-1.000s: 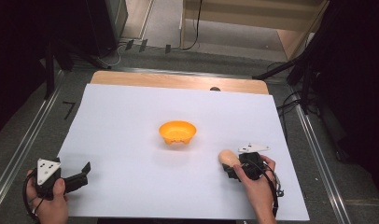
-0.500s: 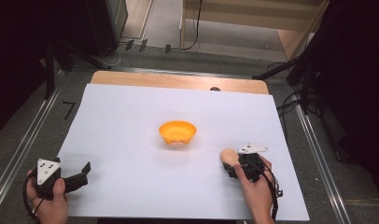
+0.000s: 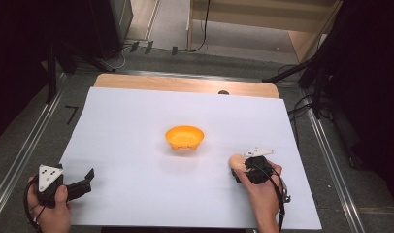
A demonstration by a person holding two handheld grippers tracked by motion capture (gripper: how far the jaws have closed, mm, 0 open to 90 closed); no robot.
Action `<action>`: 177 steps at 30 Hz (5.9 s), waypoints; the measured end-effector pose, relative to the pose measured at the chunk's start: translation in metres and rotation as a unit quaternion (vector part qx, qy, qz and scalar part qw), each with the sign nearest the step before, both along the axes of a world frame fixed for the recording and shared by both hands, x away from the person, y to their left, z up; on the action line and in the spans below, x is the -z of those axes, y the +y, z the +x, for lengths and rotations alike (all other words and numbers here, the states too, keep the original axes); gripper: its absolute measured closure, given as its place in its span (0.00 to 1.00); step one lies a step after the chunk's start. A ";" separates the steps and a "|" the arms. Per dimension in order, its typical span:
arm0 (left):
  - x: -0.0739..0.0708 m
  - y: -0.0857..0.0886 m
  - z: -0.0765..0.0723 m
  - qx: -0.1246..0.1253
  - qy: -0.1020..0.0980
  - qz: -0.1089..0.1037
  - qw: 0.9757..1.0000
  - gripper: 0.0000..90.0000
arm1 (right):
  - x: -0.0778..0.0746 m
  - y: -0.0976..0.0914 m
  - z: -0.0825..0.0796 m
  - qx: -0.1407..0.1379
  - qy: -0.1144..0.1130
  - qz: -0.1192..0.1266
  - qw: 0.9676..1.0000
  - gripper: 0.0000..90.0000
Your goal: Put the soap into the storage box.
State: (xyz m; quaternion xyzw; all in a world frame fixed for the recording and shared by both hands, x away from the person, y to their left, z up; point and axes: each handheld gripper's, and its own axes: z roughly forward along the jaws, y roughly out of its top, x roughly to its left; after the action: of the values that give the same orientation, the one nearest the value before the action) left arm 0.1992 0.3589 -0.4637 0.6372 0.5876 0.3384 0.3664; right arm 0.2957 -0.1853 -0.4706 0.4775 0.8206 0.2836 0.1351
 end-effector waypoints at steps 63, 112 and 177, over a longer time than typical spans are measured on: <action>0.000 0.001 0.000 0.002 0.000 -0.003 1.000 0.00 | -0.064 0.051 0.059 -0.274 -0.081 0.005 0.958 0.37; 0.000 0.001 0.001 0.003 0.004 -0.006 1.000 0.00 | -0.079 0.133 0.120 -0.453 -0.088 -0.014 0.887 0.37; 0.000 0.001 0.002 0.002 0.007 -0.008 1.000 0.00 | -0.069 0.092 0.119 -0.412 -0.055 0.034 0.909 0.32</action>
State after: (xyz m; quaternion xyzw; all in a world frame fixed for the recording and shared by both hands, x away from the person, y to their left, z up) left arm 0.2009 0.3602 -0.4639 0.6380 0.5915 0.3284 0.3678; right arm 0.4148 -0.0931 -0.4013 0.0854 0.9253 0.3678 0.0351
